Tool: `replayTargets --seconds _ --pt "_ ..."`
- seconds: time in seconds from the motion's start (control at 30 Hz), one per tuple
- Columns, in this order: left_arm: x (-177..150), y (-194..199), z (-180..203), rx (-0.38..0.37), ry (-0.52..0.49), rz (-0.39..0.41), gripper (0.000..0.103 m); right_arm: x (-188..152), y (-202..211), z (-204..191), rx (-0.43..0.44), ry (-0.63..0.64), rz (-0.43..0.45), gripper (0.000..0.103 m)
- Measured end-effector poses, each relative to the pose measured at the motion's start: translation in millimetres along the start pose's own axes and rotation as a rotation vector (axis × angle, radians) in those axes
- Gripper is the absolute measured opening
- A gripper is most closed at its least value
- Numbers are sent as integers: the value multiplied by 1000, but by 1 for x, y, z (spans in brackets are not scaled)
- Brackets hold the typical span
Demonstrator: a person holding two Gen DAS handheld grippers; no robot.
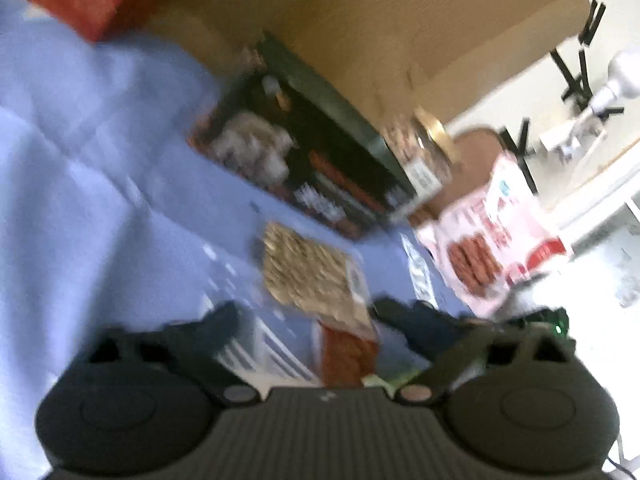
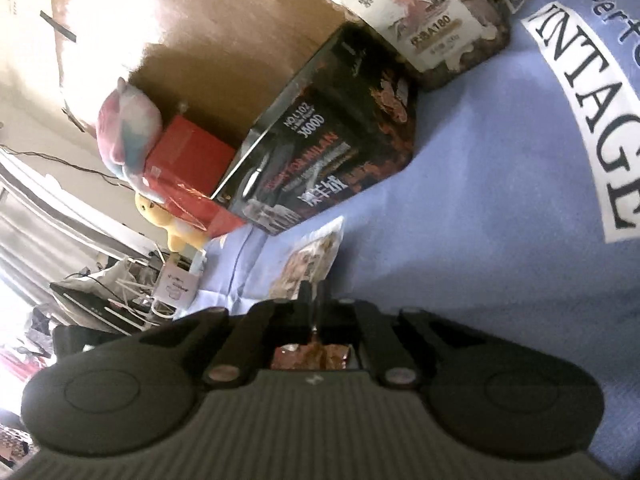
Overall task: Organize snacks
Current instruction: 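Grasp the clear sunflower-seed bag with the left tool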
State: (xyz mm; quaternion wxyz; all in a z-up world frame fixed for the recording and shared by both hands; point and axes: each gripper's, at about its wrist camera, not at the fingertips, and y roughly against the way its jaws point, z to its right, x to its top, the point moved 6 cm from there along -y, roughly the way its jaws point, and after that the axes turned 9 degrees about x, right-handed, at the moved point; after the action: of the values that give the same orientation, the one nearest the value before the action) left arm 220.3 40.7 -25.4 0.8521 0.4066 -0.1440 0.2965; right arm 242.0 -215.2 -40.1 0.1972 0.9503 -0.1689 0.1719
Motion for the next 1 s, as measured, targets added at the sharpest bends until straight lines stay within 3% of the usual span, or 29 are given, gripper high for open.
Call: replayTargets --seconds 0.13,0.23,0.3,0.37,0.4,0.43,0.5,0.53,0.63,0.77,1.0 --pt "14 -5 -10 -9 57 -25 97 1 1 2 4 0 7 4" --pt "22 -19 -1 16 -2 -45 97 4 6 1 23 -1 30 3" --pt "26 -32 7 47 -54 -48 87 4 6 -2 20 6 46 6" --pt "27 -40 11 74 -82 -55 66 5 5 1 1 -3 48 8" --pt "28 -44 13 87 -96 -61 61 6 7 5 -17 -15 53 10" --pt "28 -46 14 95 -107 -65 55 7 9 7 -44 -21 57 20" --pt "27 -48 15 99 -124 -70 52 10 15 9 -78 -16 66 32" --pt "27 -48 14 94 -126 -73 52 11 16 9 -84 -11 61 33" --pt "25 -45 9 61 -104 -91 45 8 10 5 -121 33 36 33" --pt "14 -51 9 -18 -48 -141 27 1 -6 0 -95 54 -8 30" --pt "4 -45 13 -53 6 -139 21 -3 -3 -4 -69 94 -8 19"
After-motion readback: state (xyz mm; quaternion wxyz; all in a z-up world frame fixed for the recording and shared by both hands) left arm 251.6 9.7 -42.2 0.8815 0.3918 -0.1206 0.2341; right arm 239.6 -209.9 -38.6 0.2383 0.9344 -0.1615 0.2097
